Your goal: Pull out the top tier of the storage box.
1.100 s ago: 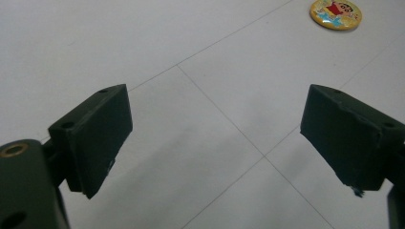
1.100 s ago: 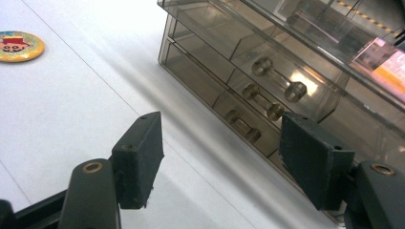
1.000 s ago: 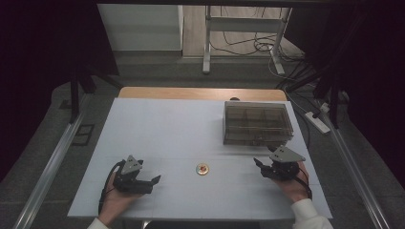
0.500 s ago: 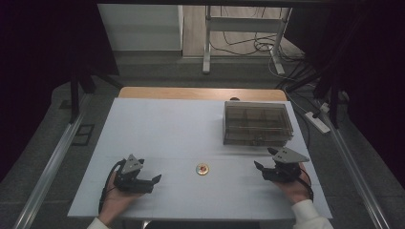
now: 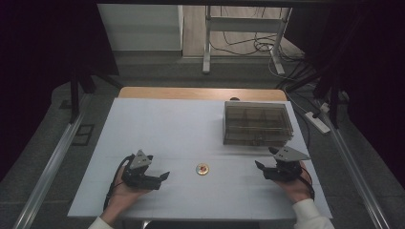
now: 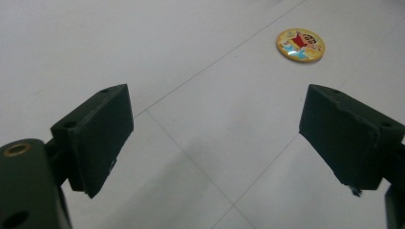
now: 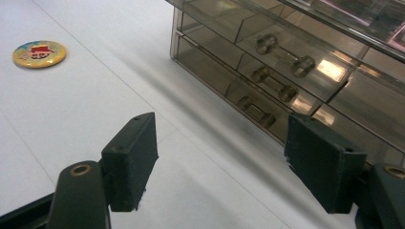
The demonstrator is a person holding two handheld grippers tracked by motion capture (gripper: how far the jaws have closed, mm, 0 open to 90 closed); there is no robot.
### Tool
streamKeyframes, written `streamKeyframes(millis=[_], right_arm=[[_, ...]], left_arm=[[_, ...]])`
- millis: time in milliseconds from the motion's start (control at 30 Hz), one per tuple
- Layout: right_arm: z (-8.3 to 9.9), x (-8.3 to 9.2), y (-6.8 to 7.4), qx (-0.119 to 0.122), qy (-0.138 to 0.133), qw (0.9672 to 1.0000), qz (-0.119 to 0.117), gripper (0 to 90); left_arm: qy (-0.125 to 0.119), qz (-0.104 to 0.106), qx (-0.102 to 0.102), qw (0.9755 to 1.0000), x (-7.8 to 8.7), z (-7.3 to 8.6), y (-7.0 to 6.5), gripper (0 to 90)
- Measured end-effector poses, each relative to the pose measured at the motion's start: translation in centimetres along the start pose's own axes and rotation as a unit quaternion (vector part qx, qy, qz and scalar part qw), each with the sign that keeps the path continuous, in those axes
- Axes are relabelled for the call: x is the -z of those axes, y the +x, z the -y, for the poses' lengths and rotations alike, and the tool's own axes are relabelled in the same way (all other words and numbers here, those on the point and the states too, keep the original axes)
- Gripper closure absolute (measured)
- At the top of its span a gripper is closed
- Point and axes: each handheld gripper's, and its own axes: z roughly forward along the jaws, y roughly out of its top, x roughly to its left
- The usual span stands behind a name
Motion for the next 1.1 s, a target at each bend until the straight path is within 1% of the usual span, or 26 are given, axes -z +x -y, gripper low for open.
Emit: streamKeyframes(millis=[133,200,267,400,600,733,800,867,1100], right_arm=[[0.0,0.1,-0.3,-0.006,-0.003,1.0,0.002,26.6],[0.0,0.1,-0.4,-0.006,-0.004,1.0,0.002,26.6],[-0.1,0.2,-0.6,-0.007,-0.004,0.9999,0.007,26.6],[-0.1,0.4,-1.0,-0.013,-0.01,0.9998,0.009,26.7],[-0.3,0.7,-1.3,-0.013,-0.012,0.9997,0.014,26.8],[-0.3,0.8,-1.6,-0.014,-0.014,0.9997,0.017,27.0],[-0.4,0.8,-1.7,-0.014,-0.015,0.9996,0.018,27.1],[-0.4,0.8,-1.7,-0.014,-0.016,0.9996,0.018,27.1],[-0.5,0.8,-2.2,-0.018,-0.017,0.9994,0.024,27.2]], left_arm=[[-0.002,0.007,0.0,1.0,-0.4,-0.7,-0.2,11.3],[-0.001,0.01,-0.003,0.9999,-0.6,-1.1,-0.4,11.3],[-0.004,0.013,-0.005,0.9999,-0.8,-1.6,-0.6,11.3],[-0.014,0.02,-0.005,0.9997,-1.1,-2.9,-0.8,11.6],[-0.016,0.027,-0.011,0.9995,-2.1,-4.4,-1.1,11.7],[-0.016,0.031,-0.01,0.9994,-2.7,-5.0,-1.3,12.0],[-0.014,0.033,-0.014,0.9992,-3.0,-5.2,-1.5,12.1],[-0.014,0.039,-0.015,0.999,-3.4,-5.5,-1.6,12.1],[-0.008,0.044,-0.021,0.9988,-4.6,-6.6,-2.0,12.3]])
